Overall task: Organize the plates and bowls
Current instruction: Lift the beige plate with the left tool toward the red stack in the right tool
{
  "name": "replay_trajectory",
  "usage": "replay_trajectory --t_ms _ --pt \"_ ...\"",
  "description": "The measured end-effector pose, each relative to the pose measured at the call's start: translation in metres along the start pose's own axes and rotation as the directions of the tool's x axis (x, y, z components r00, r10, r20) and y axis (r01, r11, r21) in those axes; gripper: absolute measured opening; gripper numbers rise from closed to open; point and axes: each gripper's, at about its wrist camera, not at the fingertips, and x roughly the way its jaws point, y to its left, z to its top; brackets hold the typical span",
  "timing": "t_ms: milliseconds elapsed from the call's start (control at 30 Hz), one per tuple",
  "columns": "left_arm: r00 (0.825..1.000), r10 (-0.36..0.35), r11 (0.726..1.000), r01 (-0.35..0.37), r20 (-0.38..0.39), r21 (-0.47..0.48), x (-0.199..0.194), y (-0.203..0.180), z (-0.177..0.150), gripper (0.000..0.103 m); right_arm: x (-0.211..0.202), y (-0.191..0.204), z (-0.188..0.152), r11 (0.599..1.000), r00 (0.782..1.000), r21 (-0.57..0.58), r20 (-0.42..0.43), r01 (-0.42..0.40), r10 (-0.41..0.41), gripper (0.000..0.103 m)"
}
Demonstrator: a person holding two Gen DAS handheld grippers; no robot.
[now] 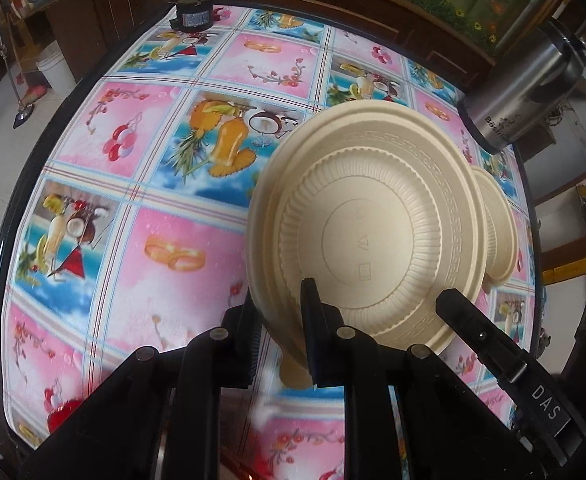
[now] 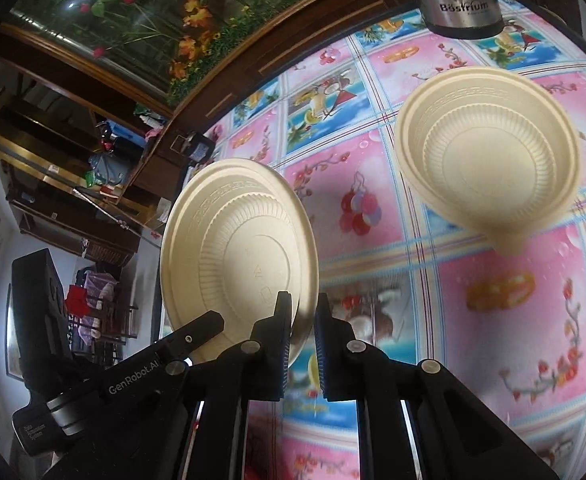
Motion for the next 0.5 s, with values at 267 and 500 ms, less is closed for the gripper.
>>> replay_trajectory --t_ms 267,500 --pt "0.998 -0.010 1.000 0.009 0.057 0.019 -0.037 -0.004 -0.034 0.016 -0.037 0.008 -0.029 0.999 0.999 -0.041 0.031 -0.018 0.019 0.011" --pt "0.995 -0.018 1.000 0.016 0.094 0.021 -0.057 -0.002 -0.066 0.016 -0.065 0.014 -0.057 0.997 0.998 -0.081 0.053 -0.022 0.026 0.011"
